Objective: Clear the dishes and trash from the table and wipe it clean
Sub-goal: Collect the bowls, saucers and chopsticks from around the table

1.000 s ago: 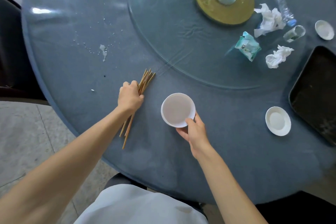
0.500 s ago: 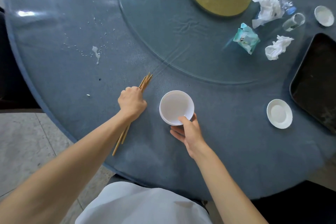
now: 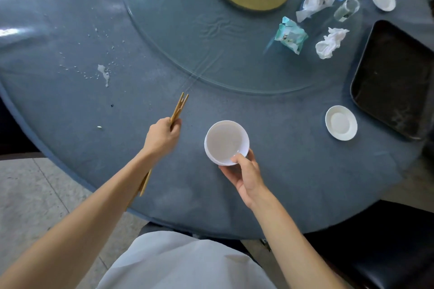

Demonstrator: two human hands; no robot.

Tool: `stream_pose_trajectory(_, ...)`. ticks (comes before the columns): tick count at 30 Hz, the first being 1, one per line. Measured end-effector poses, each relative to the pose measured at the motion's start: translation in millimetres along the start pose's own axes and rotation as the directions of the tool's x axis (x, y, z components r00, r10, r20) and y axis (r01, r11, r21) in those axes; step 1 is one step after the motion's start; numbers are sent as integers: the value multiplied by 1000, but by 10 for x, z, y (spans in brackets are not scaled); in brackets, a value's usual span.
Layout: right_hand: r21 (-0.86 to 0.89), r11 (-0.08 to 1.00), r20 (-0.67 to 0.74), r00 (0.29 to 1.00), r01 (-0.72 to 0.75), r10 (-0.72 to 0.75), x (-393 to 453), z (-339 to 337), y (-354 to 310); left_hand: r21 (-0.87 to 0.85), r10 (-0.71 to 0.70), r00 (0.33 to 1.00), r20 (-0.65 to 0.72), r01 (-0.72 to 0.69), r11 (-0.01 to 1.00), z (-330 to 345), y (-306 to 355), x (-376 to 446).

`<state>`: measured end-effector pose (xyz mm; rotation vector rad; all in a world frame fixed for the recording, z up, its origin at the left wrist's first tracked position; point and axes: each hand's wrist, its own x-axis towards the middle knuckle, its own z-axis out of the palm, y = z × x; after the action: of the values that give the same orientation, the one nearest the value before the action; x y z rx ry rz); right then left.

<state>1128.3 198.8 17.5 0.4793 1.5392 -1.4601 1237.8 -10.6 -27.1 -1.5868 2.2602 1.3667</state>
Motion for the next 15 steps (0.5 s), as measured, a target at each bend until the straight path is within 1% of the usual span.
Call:
stream_pose_trajectory(2, 45, 999, -14, 1000, 21, -20, -128, -175, 8, -44, 3, 999, 39, -2, 999, 85, 126, -163)
stream_pose_trajectory(6, 158, 984, -78, 994, 86, -74, -453, -650, 82, -77, 47, 987, 154, -35, 996, 436, 375, -512)
stream_pose_trajectory(11, 346, 919, -189, 973, 190, -129, -1062, -1472, 319, -141, 207, 935, 287, -172, 975, 1047, 851, -1208)
stream_pose_trajectory(15, 511, 821, -258, 957, 255, -136, -1599, -2201, 663, -175, 312, 880, 357, -265, 948, 1596, 1199, -2021)
